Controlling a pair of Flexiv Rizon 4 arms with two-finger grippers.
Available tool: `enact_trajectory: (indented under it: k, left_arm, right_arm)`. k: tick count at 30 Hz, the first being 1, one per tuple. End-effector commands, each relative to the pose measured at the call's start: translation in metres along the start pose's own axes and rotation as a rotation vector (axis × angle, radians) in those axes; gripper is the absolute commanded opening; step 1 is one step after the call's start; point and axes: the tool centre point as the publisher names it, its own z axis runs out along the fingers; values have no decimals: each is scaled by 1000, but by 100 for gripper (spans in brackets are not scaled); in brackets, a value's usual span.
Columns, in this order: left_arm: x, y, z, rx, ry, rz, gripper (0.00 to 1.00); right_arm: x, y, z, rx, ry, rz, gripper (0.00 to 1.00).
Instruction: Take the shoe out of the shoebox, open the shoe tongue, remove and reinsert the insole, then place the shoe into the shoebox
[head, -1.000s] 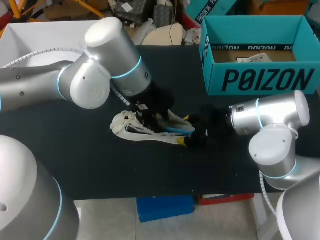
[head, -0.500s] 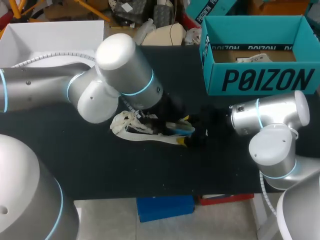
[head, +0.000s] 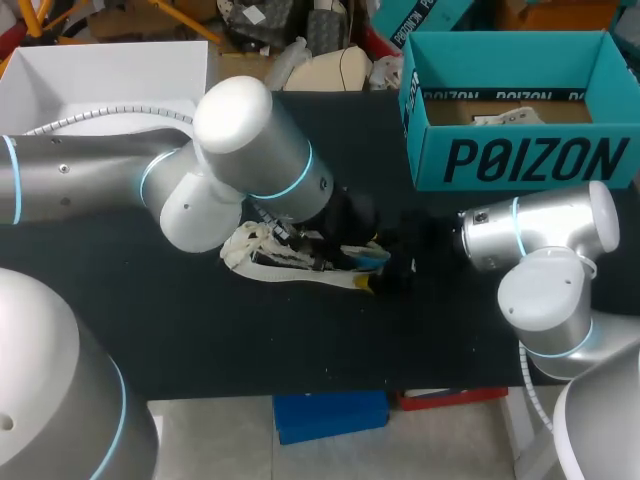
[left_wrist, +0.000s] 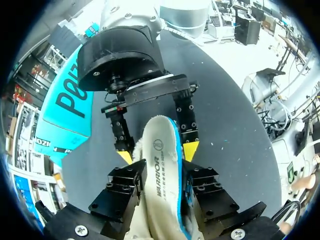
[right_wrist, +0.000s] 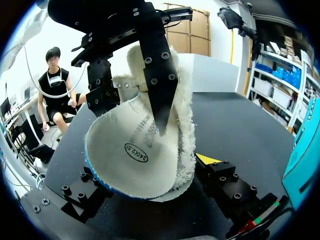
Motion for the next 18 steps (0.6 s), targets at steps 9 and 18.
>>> enact_trajectory:
  k: [9, 18]
  left_arm:
    - [-4, -7, -12, 19, -34, 4, 0]
    - [6, -16, -92, 212, -24, -39, 0]
  right_arm:
    - [0, -1, 2, 3, -2, 1, 0]
    - [0, -1, 2, 3, -2, 1, 0]
